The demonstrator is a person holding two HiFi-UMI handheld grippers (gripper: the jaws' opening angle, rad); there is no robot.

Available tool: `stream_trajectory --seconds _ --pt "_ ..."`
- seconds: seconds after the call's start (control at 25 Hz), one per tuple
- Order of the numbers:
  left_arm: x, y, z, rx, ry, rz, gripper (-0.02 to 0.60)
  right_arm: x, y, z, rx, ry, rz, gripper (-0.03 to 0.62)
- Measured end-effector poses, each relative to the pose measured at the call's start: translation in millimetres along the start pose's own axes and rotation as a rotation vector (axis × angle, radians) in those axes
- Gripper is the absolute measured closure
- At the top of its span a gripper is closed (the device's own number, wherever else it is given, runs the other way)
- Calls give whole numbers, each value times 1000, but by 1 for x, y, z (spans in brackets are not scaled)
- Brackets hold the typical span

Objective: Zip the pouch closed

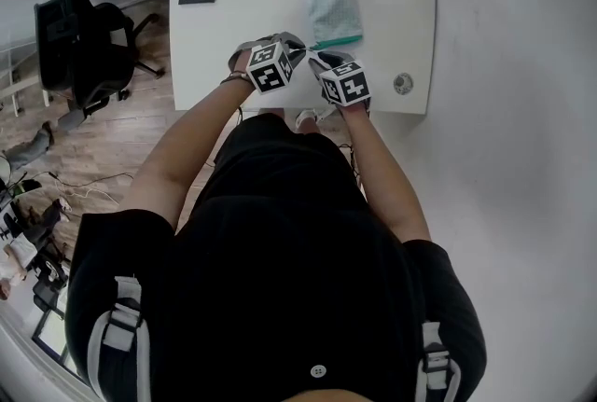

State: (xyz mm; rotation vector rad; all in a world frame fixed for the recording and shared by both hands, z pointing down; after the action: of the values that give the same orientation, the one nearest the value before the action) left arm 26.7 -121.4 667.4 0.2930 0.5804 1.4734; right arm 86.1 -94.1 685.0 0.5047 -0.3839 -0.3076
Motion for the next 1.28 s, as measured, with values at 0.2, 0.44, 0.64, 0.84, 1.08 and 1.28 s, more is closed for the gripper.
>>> stream_trajectory --seconds 0.2,0.44,0.64,0.84,1.08,1.28 --pt "3 -2 -4 7 -6 1 560 -5 -5 -1 2 13 -33 577" --pt "5 3 -7 7 -22 -2 561 -7 -6 -2 3 20 -41 582" --pt "7 5 -8 4 -33 5 561 -8 -7 -3 2 29 -55 582" --pt "8 8 -9 0 -41 8 563 -10 -7 -2 1 34 -61 582" --pt "5 13 -12 -13 -59 9 563 -4 -5 -3 -4 57 -57 583" --pt "2 24 -16 -18 -58 -8 563 -1 -2 -2 -13 57 -50 583"
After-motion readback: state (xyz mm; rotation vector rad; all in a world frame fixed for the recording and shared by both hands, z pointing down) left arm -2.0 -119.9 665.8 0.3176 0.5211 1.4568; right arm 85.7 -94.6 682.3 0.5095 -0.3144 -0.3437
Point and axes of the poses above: the fingertips, and each gripper's own axes: z forward along the fingers, x to its right, y out of its underside, the point moved 4 cm from there along -z, backward along the fingers, and after that the axes turned 10 degrees about y, right-handed, at the moved point
